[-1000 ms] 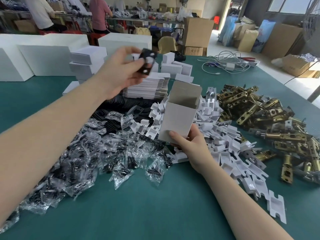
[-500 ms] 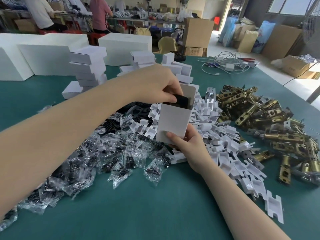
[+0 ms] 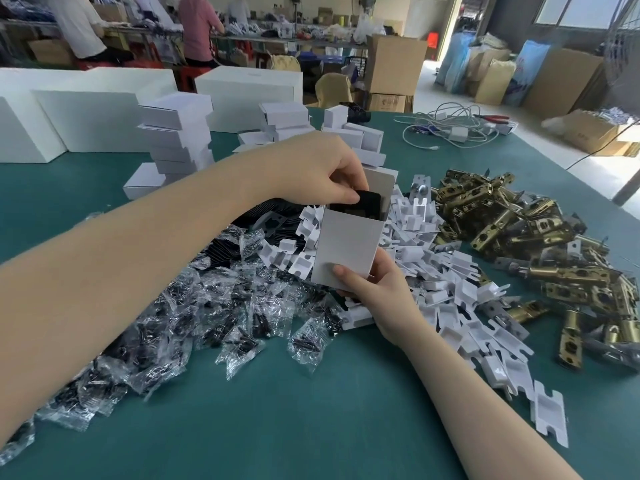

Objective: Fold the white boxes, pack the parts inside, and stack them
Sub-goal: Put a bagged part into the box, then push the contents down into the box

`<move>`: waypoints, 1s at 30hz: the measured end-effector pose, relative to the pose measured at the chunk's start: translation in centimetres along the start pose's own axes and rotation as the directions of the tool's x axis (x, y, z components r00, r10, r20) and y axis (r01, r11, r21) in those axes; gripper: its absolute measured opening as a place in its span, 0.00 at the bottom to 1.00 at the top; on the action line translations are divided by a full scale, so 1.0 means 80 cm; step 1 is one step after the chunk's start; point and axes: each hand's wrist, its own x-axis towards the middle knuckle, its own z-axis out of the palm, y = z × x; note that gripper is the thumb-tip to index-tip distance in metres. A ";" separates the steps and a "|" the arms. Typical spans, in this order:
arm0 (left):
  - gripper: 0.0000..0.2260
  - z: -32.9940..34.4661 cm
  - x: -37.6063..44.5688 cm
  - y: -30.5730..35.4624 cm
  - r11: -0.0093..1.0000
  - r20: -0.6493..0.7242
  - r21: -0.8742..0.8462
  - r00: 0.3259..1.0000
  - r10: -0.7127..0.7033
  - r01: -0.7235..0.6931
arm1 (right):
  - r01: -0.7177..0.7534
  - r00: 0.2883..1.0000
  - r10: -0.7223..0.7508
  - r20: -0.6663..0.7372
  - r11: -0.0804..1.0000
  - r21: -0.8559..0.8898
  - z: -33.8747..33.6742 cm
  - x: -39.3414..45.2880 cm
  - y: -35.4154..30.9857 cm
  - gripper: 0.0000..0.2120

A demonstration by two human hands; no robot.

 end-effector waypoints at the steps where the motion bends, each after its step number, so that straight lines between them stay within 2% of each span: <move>1: 0.08 0.002 0.003 -0.001 0.999 -0.002 0.037 1.000 -0.015 0.015 | -0.003 1.000 0.003 -0.001 1.000 -0.010 0.001 0.000 -0.001 0.20; 3: 0.09 0.004 0.010 -0.007 0.996 -0.030 0.069 0.998 -0.060 0.062 | -0.012 1.000 0.012 -0.011 0.999 -0.038 0.003 0.000 -0.003 0.23; 5: 0.09 0.003 0.017 -0.016 0.995 -0.046 -0.016 0.994 -0.098 0.097 | -0.022 0.999 0.021 -0.027 0.999 -0.031 0.003 0.001 -0.004 0.25; 8: 0.08 0.002 0.024 -0.026 0.986 -0.007 -0.125 0.993 -0.116 0.114 | -0.033 0.999 0.032 -0.025 0.999 -0.010 0.000 0.002 -0.004 0.26; 10: 0.07 0.004 0.024 -0.028 0.983 0.047 -0.137 0.992 -0.118 0.124 | -0.033 0.999 0.033 -0.024 0.999 -0.009 0.000 0.002 -0.004 0.29; 13: 0.07 0.011 0.025 -0.027 0.990 0.105 -0.074 0.989 -0.109 0.117 | -0.030 0.999 0.030 -0.032 1.000 0.007 0.001 0.002 -0.004 0.28; 17: 0.10 0.015 0.020 -0.016 0.987 0.121 0.112 0.984 -0.128 0.114 | -0.037 0.999 0.038 -0.037 0.999 0.020 0.001 0.002 -0.004 0.27; 19: 0.11 0.018 0.014 -0.010 0.976 0.080 0.179 0.987 -0.138 0.122 | -0.033 0.998 0.033 -0.046 0.999 0.016 0.002 0.001 -0.004 0.29; 20: 0.11 0.021 0.011 -0.008 0.978 0.014 0.170 0.992 -0.123 0.119 | -0.028 0.998 0.029 -0.052 0.999 0.016 0.002 0.002 -0.004 0.30; 22: 0.06 0.033 0.000 -0.007 0.993 -0.228 -0.010 0.967 -0.118 0.119 | -0.019 0.998 0.021 -0.064 0.999 0.038 0.002 0.001 -0.004 0.29; 23: 0.08 0.043 -0.007 -0.008 0.982 -0.331 -0.154 0.930 -0.159 0.113 | -0.018 0.997 0.022 -0.070 0.998 0.061 0.002 0.001 -0.004 0.30; 24: 0.16 0.054 -0.015 -0.008 0.944 -0.363 -0.306 0.902 -0.233 0.120 | -0.018 0.997 0.024 -0.071 0.996 0.086 0.002 0.001 -0.004 0.30; 26: 0.33 0.081 -0.032 -0.007 0.786 -0.247 -0.598 0.898 -0.365 0.156 | -0.017 0.997 0.026 -0.070 0.992 0.122 0.002 0.001 -0.007 0.29; 27: 0.38 0.096 -0.039 -0.006 0.698 -0.174 -0.694 0.900 -0.399 0.175 | -0.015 0.997 0.024 -0.070 0.992 0.127 0.002 0.001 -0.011 0.29; 28: 0.38 0.112 -0.045 -0.007 0.644 -0.135 -0.744 0.905 -0.405 0.177 | -0.003 0.998 0.011 -0.068 0.994 0.114 0.002 0.001 -0.016 0.28; 30: 0.26 0.140 -0.051 -0.012 0.614 -0.148 -0.776 0.906 -0.398 0.143 | 0.043 0.997 -0.040 -0.068 0.998 0.040 -0.001 0.000 -0.022 0.26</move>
